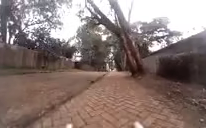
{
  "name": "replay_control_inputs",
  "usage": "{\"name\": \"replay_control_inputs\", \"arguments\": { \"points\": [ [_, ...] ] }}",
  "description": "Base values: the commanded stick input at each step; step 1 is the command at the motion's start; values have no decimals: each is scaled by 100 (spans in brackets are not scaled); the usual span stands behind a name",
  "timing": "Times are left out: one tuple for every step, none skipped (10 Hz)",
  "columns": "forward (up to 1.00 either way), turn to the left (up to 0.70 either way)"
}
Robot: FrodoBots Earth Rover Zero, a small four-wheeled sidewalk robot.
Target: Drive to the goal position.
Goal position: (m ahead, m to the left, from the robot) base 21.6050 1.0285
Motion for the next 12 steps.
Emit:
{"name": "replay_control_inputs", "arguments": {
  "points": [
    [70,5],
    [70,5],
    [70,7],
    [70,6],
    [70,7],
    [70,6],
    [70,7],
    [70,8],
    [70,8],
    [70,7],
    [70,6],
    [70,7]
  ]
}}
